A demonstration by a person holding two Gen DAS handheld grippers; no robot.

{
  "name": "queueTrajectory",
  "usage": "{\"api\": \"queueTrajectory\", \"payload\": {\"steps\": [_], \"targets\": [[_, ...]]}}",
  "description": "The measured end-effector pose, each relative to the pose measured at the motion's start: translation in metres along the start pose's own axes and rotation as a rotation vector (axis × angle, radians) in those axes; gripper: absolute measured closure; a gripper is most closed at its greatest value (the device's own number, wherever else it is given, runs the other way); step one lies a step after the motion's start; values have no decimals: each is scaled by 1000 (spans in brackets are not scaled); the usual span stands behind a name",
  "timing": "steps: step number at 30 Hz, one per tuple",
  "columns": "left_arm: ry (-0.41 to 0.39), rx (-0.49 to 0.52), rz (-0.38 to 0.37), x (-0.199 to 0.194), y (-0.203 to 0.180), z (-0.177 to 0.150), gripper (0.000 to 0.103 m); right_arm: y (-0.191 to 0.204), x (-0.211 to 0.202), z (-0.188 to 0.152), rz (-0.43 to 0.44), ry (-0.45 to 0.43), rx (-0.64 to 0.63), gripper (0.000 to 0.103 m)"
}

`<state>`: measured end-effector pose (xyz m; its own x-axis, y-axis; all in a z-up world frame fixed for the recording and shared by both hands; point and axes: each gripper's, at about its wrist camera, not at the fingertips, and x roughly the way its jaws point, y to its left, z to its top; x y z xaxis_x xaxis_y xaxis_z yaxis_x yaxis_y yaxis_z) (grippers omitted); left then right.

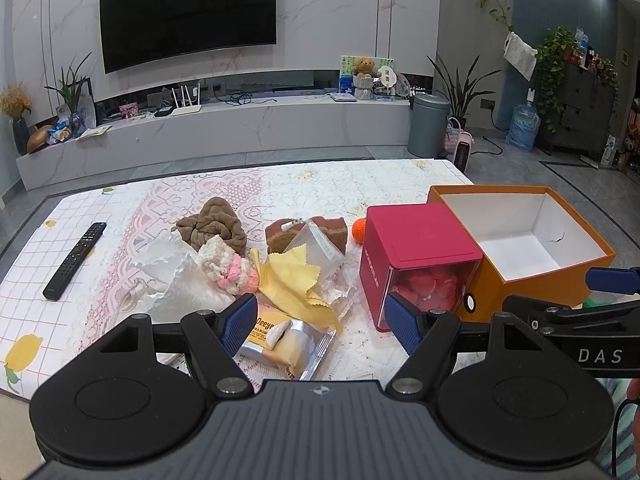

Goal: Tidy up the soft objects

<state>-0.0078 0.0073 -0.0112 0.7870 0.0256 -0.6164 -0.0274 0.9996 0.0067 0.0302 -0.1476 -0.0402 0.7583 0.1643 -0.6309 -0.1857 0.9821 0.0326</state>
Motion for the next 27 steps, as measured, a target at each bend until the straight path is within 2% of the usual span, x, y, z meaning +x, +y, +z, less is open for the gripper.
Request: {"api": "queueTrajectory", "payload": {"steps": [27], "targets": [[7,-15,-3,0,4,-2,18,3,2,-2,-5,23,-1,3]]}}
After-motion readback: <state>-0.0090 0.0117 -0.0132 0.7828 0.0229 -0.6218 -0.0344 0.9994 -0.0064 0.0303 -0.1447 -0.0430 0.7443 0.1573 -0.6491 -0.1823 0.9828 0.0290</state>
